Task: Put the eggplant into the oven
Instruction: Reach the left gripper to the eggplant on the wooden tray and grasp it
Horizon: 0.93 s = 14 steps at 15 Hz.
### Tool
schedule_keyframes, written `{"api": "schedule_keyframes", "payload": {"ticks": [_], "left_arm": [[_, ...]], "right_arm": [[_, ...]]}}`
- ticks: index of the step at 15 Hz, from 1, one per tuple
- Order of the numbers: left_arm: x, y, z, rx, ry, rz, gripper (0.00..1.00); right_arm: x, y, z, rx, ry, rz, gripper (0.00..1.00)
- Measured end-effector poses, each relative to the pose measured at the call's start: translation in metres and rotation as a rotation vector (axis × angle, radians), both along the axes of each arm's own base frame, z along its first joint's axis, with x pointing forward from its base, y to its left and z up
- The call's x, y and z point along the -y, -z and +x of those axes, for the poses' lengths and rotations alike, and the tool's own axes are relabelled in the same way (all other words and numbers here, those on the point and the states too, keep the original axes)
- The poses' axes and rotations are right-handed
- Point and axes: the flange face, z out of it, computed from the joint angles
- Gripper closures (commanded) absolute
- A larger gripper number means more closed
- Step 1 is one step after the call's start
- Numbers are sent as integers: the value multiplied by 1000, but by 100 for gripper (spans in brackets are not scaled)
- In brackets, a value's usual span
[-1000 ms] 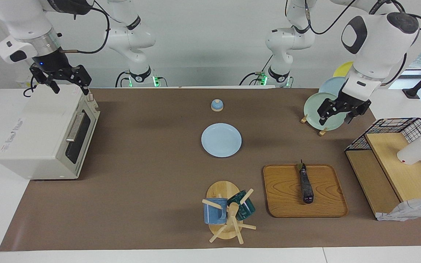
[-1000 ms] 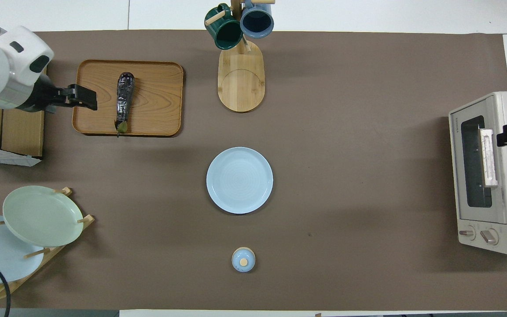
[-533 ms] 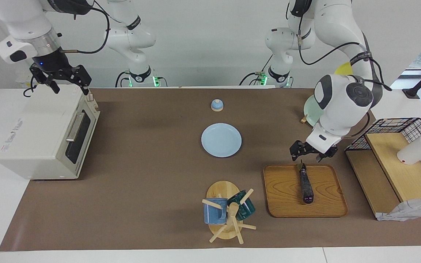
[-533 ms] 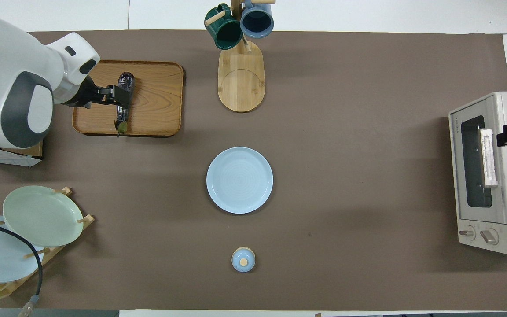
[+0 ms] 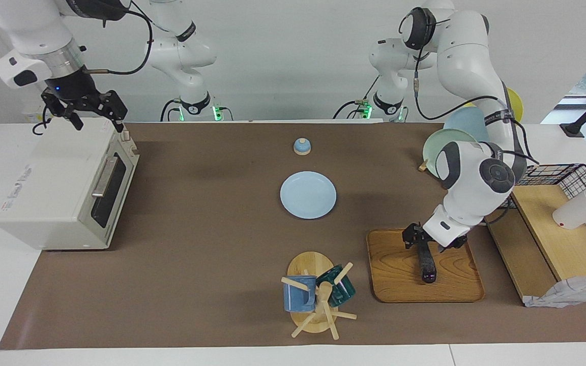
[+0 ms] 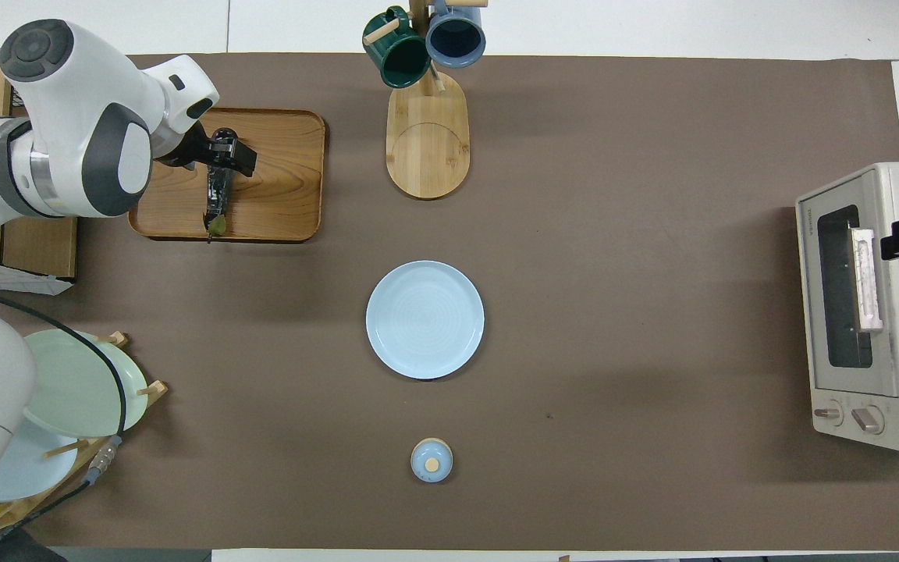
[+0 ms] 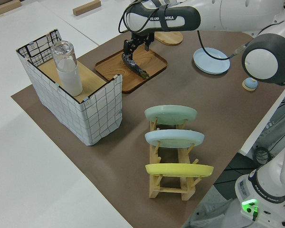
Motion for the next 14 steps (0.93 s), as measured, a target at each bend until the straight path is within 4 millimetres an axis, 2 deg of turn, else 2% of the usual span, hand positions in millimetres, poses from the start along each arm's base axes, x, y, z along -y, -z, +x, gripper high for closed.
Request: {"api": "schedule_keyframes", "payload": {"ticks": [3, 10, 11, 12, 13, 14], "left_arm": [[-17, 10, 9, 31, 31, -1, 0], [-14, 46, 1, 47, 59, 8, 7], [-15, 48, 0, 44, 61, 9, 14], [-16, 49, 0, 43, 63, 10, 29], [-16, 48, 0, 44, 63, 10, 50], [-16, 48, 0, 44, 64, 10, 76]], "right_arm": [[0, 0, 0, 0, 0, 0, 0], [0, 0, 0, 0, 0, 0, 0], [1, 0, 0, 0, 1, 0, 0], [4, 0, 0, 0, 6, 0, 0], [8, 0, -1, 0, 14, 1, 0], [11, 0, -1, 0, 17, 1, 0]]}}
